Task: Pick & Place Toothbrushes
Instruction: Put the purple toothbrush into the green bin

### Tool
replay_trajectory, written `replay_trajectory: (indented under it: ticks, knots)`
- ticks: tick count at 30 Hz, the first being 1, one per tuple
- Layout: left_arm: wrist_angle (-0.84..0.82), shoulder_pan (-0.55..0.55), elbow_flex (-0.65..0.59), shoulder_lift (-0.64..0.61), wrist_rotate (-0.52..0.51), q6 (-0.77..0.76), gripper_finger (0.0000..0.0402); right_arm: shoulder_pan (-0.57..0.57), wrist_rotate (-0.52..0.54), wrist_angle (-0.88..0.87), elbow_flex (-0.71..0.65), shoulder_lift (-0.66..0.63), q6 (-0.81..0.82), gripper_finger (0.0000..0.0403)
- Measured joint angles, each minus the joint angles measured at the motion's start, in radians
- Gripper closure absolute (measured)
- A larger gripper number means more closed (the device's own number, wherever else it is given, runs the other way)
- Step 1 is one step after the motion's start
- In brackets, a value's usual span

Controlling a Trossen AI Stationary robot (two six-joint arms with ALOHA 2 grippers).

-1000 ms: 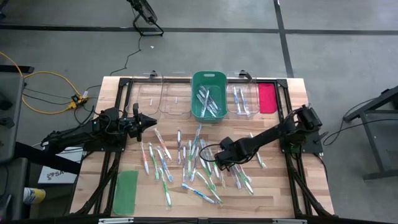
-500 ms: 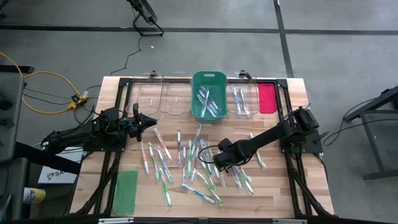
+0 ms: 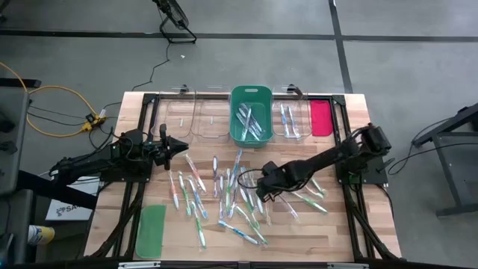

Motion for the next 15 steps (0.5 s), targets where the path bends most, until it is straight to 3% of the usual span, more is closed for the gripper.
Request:
replay_trajectory:
  ticks: [10, 15]
  knots:
    - [0.0, 0.0, 0.0, 0.0, 0.0, 0.0, 0.0346, -0.122, 0.247, 0.194, 0.002, -0.249, -0.264, 0.0387]
    - [0.0, 0.0, 0.0, 0.0, 0.0, 0.0, 0.0346, -0.23, 0.277, 0.417, 0.002, -0.285, -0.454, 0.0387]
